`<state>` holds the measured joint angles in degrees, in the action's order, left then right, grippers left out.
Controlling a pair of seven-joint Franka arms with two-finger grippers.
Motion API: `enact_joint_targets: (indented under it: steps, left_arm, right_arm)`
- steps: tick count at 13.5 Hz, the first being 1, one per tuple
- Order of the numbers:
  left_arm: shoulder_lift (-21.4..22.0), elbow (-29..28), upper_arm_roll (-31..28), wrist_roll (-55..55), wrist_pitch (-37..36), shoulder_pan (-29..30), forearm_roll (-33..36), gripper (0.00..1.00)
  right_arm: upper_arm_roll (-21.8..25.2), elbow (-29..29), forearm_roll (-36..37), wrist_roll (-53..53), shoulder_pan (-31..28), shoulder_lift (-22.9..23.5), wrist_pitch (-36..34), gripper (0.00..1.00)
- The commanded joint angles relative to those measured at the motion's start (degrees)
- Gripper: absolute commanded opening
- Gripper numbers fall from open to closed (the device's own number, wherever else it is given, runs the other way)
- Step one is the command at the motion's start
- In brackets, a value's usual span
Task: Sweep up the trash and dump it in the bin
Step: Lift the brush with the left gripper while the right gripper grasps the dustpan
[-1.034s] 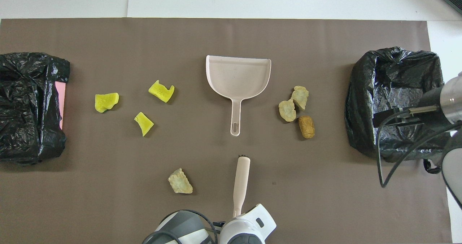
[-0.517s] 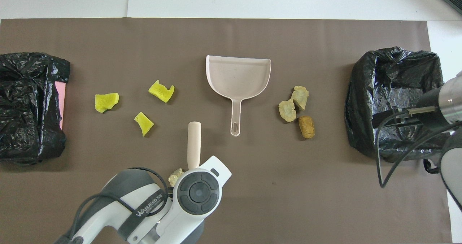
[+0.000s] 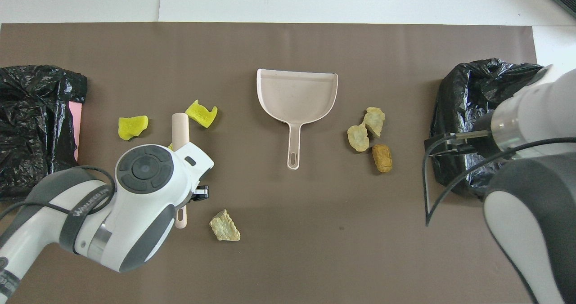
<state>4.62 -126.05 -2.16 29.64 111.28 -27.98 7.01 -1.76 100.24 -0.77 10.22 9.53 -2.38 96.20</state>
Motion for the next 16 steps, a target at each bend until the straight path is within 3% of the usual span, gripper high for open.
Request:
enact_joint_targets:
  steps: [1,5,8,11,16]
  left_arm:
    - [-2.85,4.40,0.84,-2.21,-1.69,5.82,4.84,0.00]
    - [-7.42,10.28,0.84,-12.81,-0.90,17.05,5.21,0.00]
    - [-10.67,12.66,0.84,-21.00,1.29,23.31,7.13,0.00]
    - [-12.96,12.23,0.84,-23.74,2.88,24.29,7.32,0.00]
    - [-11.57,7.41,1.54,-32.60,2.27,22.71,6.44,0.00]
  right_arm:
    - [-0.26,-0.48,0.07,9.61,6.35,5.88,5.83,1.00]
    - [-0.26,-0.66,-0.46,18.68,13.74,12.31,14.09,1.00]
    - [-0.26,-3.89,-0.72,22.47,15.43,15.72,17.00,1.00]
    - [-0.35,-8.73,-0.11,24.49,19.27,23.45,18.41,1.00]
    - [-0.35,-9.01,1.47,24.59,21.13,28.05,22.81,1.00]
